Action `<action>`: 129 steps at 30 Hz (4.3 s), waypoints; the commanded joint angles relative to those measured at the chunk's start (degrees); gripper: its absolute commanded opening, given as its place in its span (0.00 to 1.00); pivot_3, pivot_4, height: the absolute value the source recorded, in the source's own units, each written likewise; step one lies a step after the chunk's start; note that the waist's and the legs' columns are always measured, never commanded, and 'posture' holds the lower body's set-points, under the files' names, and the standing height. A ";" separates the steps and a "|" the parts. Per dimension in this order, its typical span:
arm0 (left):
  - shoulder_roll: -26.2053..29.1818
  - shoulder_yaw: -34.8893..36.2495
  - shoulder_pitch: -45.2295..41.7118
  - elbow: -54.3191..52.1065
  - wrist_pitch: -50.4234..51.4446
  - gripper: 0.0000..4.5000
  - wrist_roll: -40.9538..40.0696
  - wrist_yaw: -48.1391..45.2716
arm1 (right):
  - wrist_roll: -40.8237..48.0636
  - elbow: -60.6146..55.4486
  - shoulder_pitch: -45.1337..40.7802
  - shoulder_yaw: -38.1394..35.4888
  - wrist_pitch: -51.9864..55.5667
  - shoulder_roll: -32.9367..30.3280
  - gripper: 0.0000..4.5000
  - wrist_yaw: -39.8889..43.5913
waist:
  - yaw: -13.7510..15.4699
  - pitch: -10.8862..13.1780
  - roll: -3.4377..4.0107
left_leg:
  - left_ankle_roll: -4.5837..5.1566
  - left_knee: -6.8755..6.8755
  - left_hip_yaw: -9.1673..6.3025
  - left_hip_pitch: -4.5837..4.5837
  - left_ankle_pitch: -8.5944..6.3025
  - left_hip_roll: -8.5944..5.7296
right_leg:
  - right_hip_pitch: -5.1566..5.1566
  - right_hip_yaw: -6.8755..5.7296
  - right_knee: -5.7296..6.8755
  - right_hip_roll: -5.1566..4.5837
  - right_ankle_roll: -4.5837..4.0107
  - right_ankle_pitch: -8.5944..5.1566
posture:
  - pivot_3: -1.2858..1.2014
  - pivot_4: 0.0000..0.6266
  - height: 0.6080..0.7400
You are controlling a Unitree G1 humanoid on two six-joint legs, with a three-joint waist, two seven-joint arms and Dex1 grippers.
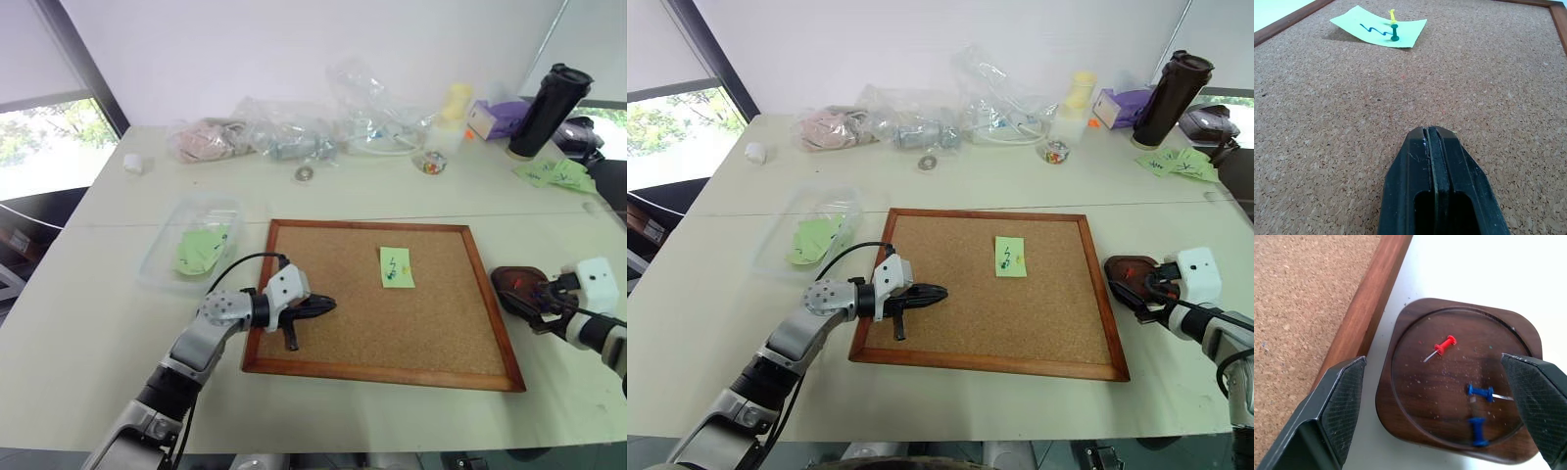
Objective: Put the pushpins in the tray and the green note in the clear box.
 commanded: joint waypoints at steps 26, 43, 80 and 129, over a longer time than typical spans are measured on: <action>0.92 -1.08 2.25 2.16 1.66 0.00 3.37 1.24 | -0.57 -13.03 -13.46 24.79 2.42 8.39 0.99 -6.78 | 0.45 0.04 -0.06 | 0.00 -0.03 -0.01 -0.04 -0.01 0.01 | -0.08 0.01 -0.04 0.01 0.00 0.00 | 0.52 0.24 1.00; 1.20 -0.98 2.66 0.93 2.39 0.00 3.25 1.12 | -0.43 -12.17 -12.48 24.00 1.42 8.52 0.99 -5.24 | -0.18 0.04 -0.06 | 0.00 -0.11 -0.01 -0.03 -0.01 0.02 | -0.10 0.01 -0.04 0.01 0.00 0.00 | 0.52 0.24 1.00; 0.73 -1.14 2.36 0.55 2.90 0.00 3.41 1.51 | -4.49 -8.99 -13.54 26.25 -1.97 10.13 0.00 -5.29 | -0.16 0.07 -0.10 | -0.01 -0.19 -0.01 -0.03 0.00 0.02 | -0.12 0.01 -0.09 0.01 -0.01 0.00 | 0.52 0.24 1.00; 0.29 -1.78 2.00 2.30 1.96 0.00 3.40 0.88 | 6.69 -5.89 -1.61 -6.53 -0.66 1.81 0.93 -5.27 | 1.17 0.04 0.01 | -0.10 -0.74 0.05 0.06 0.08 0.07 | -0.02 0.05 -0.68 0.04 -0.01 0.00 | 0.52 0.24 1.00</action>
